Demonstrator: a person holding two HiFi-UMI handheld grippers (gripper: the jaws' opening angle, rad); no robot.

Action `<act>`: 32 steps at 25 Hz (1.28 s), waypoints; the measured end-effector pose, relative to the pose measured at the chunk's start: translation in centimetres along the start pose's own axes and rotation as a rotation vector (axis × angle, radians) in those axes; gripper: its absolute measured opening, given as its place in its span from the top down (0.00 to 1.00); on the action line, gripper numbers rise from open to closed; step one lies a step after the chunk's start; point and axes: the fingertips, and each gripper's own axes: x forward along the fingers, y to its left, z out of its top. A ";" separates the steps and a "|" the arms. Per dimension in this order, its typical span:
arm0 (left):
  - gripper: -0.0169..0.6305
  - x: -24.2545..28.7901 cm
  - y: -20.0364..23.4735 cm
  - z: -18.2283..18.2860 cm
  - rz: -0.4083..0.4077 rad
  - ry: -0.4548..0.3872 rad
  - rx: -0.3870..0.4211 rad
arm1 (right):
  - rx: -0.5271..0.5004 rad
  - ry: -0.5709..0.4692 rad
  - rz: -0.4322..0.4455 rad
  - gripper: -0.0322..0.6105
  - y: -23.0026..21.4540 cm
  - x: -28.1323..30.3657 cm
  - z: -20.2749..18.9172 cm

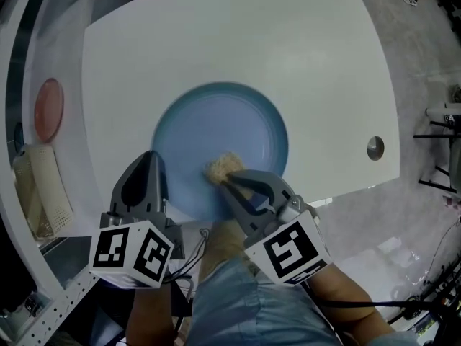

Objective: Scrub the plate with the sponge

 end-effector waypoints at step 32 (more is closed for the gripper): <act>0.94 2.3 -1.1 1.6 -0.021 0.005 -0.052 | -0.061 0.020 -0.156 0.88 -10.2 2.1 4.9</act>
